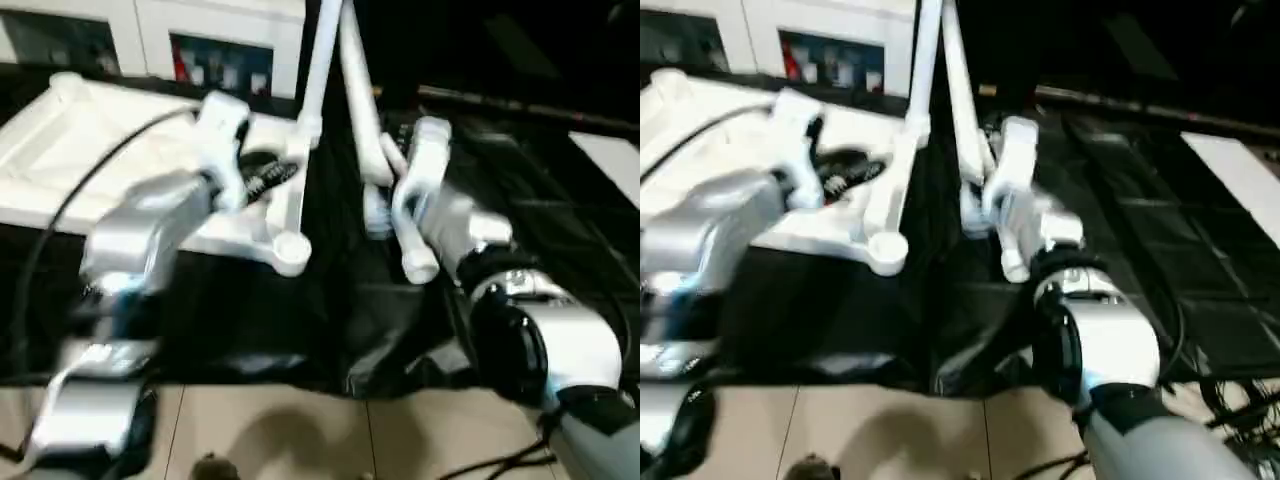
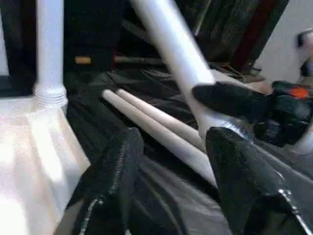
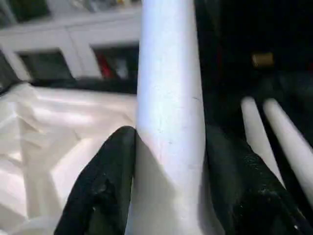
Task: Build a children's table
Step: Rotate table base
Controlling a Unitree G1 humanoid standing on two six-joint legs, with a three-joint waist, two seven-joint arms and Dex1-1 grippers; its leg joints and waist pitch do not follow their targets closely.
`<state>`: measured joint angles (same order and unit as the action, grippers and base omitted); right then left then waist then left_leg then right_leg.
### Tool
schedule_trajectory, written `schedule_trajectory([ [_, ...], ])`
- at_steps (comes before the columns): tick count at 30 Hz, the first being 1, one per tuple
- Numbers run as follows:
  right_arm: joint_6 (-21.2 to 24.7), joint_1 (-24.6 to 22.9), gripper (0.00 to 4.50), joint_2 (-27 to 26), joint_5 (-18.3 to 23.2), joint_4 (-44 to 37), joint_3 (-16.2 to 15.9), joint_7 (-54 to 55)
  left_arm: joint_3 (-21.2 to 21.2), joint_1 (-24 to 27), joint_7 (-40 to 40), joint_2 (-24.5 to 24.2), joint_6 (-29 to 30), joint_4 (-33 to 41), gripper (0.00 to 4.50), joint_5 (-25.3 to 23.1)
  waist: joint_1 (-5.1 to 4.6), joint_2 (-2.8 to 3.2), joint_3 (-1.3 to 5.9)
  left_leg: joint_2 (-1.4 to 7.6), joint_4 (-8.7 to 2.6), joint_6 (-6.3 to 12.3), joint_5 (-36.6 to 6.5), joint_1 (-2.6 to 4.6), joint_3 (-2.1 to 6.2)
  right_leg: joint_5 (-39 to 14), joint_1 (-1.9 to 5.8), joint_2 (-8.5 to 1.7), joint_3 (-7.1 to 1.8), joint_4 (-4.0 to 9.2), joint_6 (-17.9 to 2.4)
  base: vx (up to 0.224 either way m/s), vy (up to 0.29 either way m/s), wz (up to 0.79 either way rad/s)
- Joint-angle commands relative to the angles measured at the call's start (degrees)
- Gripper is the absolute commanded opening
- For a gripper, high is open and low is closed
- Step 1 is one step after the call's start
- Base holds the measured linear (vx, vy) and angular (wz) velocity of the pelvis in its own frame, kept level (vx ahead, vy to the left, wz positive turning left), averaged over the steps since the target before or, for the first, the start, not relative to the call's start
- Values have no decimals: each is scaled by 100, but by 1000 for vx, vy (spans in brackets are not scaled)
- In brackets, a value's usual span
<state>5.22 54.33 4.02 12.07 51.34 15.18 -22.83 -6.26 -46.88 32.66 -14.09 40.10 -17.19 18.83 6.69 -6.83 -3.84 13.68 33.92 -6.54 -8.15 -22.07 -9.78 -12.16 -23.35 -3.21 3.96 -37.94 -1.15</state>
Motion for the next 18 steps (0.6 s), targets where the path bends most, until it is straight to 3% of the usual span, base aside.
schedule_trajectory([
  [1, -134, -191, 185, -11, 30, -383, -125, -232, -51, -158, -70, 91, 85, -107, 291, 158, 25, 202, 508, -75, -294, -208, -684, 116, -45, 634, 399, -354, -261, 359, -1027, 0, 0, 0],
  [3, -192, -697, 185, -34, 49, -1141, -353, -494, -232, -395, -115, 253, 105, -337, 311, 358, 29, 203, 500, -75, -301, -190, -770, 125, -43, 494, 402, -361, -258, 382, -1071, 0, 0, 0],
  [4, -192, -697, 185, -34, 49, -1141, -353, -494, -232, -395, -115, 253, 105, -337, 319, 358, 25, 201, 493, -81, -311, -178, -800, 124, -46, 435, 401, -353, -257, 398, -1081, 0, 0, 0],
  [5, -257, -906, 185, -36, 64, -1433, -451, -609, -327, -518, -107, 330, 98, -459, 324, 443, 35, 228, 488, -78, -313, -193, -906, 134, -44, 291, 398, -360, -259, 423, -1081, 0, 0, 0],
  [6, -288, -1062, 184, -27, 51, -1675, -560, -700, -379, -600, -102, 388, 86, -542, 331, 496, 33, 219, 491, -72, -312, -204, -934, 130, -34, 236, 403, -369, -256, 411, -1093, 0, 0, 0],
  [7, -331, -1306, 184, -10, 16, -2051, -747, -846, -446, -724, -73, 478, 56, -662, 339, 585, 41, 264, 471, -91, -315, -176, -971, 127, -47, 196, 403, -349, -262, 466, -1045, 0, 0, 0],
  [8, -354, -1456, 184, 2, -30, -2279, -891, -942, -482, -796, -46, 542, 26, -723, 348, 659, 53, 254, 474, -76, -308, -190, -954, 126, -31, 225, 413, -372, -262, 433, -1058, 0, 0, 0],
  [12, -461, -1673, 184, -13, -139, -2545, -1112, -1053, -633, -899, -104, 672, 29, -799, 390, 829, 60, 270, 453, -76, -324, -144, -1141, 134, -31, -176, 393, -375, -258, 489, -1078, 0, 0, 0],
  [18, -542, -2033, 184, -133, -492, -3115, -1644, -1058, -882, -1053, -465, 884, -94, -1208, 435, 934, 78, 287, 460, -70, -328, -121, -1094, 129, -11, -120, 390, -370, -257, 479, -1043, 0, 0, 0],
])
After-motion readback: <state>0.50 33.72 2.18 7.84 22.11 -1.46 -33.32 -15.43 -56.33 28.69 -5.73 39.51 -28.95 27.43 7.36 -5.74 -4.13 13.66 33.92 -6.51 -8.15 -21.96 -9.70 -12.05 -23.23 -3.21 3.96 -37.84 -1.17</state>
